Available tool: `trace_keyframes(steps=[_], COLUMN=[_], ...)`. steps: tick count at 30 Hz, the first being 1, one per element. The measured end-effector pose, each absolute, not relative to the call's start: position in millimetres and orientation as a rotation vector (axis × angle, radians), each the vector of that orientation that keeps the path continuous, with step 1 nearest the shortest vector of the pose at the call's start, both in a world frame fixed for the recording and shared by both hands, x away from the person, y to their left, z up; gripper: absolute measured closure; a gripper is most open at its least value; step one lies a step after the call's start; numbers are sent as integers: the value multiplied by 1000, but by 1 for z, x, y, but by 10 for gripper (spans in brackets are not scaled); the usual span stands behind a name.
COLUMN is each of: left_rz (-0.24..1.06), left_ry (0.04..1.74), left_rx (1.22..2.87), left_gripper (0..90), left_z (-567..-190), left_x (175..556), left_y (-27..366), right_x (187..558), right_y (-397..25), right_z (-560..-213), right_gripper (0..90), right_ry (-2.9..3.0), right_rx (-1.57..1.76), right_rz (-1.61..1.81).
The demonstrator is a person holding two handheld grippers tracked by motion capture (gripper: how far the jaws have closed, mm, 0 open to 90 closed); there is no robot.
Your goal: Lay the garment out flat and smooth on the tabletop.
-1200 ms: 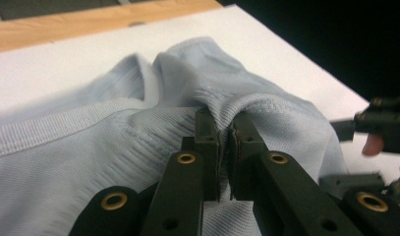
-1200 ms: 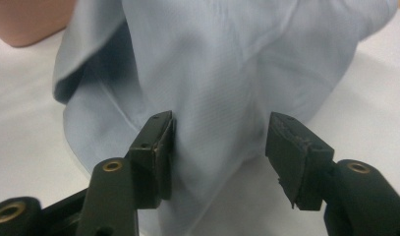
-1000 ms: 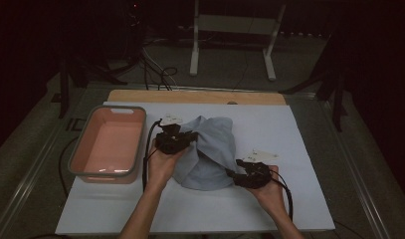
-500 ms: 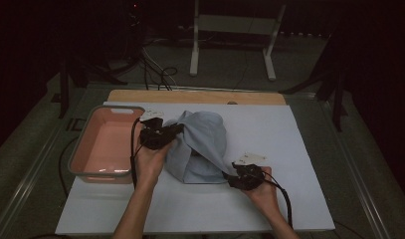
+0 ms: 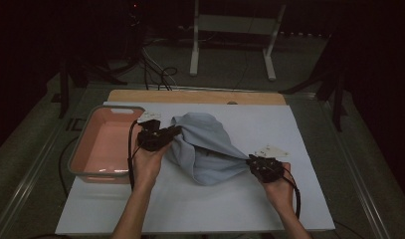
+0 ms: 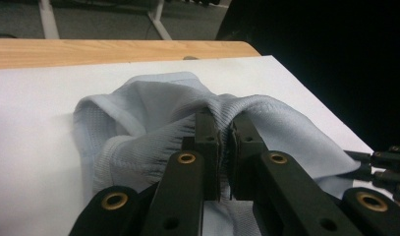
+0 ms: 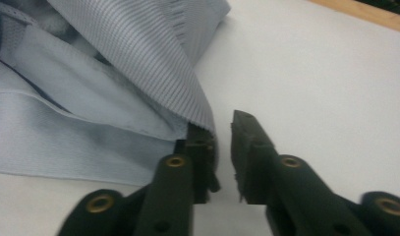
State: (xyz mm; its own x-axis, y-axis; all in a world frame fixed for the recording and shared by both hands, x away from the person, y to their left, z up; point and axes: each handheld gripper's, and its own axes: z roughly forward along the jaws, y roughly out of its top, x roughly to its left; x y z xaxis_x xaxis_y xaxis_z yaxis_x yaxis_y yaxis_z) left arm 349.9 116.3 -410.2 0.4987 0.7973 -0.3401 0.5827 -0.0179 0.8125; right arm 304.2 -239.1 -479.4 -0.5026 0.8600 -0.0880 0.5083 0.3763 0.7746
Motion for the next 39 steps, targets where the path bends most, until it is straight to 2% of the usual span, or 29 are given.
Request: trace_keyframes(steps=[6,12,21,23,26,29,39], left_rz=[249,204,106,91,72,74,78], left_ry=[1160,1149,1035,1024,1024,1008,962], left_rx=[1745,1773,1848,1861,1841,1836,1919], left_gripper=[857,856,831,807,694,632,600], left_z=[-413,-419,-429,-432,-434,-434,-442], left_x=[347,342,319,313,308,304,292], left_y=[110,106,116,117,119,118,100], right_x=[304,304,301,301,300,299,297], right_y=[-252,-258,-260,-259,-255,-252,-248], right_z=[-472,-472,-470,-469,-469,-468,-467], right_gripper=[862,864,865,865,864,862,858], right_ry=[2077,2088,2121,2127,2137,2143,2153], right_rx=[1173,1197,1165,1159,1142,1124,1105], right_rz=[918,948,997,1002,1003,1009,1013])
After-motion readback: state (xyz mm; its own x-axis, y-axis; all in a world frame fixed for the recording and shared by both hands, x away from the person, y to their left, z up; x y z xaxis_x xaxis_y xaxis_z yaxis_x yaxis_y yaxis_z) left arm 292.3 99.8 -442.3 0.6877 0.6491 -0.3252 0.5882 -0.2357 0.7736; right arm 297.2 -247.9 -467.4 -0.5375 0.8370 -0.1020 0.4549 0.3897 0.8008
